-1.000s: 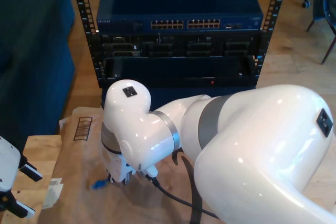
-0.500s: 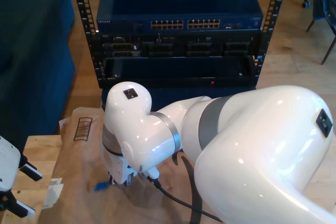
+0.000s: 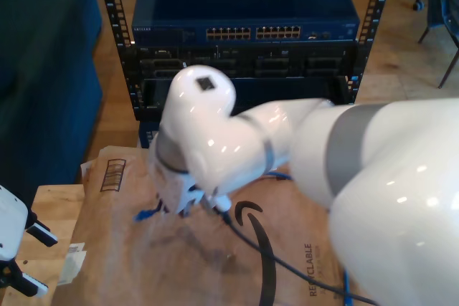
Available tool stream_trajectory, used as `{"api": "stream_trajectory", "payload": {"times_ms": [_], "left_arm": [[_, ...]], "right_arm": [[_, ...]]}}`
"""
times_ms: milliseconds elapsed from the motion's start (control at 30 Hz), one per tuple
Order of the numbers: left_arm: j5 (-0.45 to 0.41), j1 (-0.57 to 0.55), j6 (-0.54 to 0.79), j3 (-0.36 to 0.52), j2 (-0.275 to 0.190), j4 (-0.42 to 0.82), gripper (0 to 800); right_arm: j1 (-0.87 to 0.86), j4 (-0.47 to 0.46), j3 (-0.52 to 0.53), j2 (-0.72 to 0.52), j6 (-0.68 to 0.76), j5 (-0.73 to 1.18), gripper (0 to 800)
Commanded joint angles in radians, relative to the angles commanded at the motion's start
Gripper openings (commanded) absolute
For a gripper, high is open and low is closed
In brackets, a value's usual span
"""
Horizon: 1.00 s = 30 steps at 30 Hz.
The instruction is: Grab the cable and plug it in
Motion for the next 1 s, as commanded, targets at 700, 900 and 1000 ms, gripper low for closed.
{"api": "stream_trajectory", "payload": {"times_ms": [700, 900, 1000], "left_arm": [[0.009, -0.402, -0.259, -0.199, 0.063, -0.388, 800], [0.009, -0.404, -0.259, -0.238, 0.091, -0.420, 800], [0.011, -0.405, -0.259, -0.249, 0.092, -0.420, 800]], "right_arm": [[-0.623, 0.437, 0.028, -0.451, 0.008, 0.629, 0], [-0.628, 0.453, -0.055, -0.457, 0.058, 0.646, 0], [-0.626, 0.459, -0.097, -0.456, 0.098, 0.647, 0]]}}
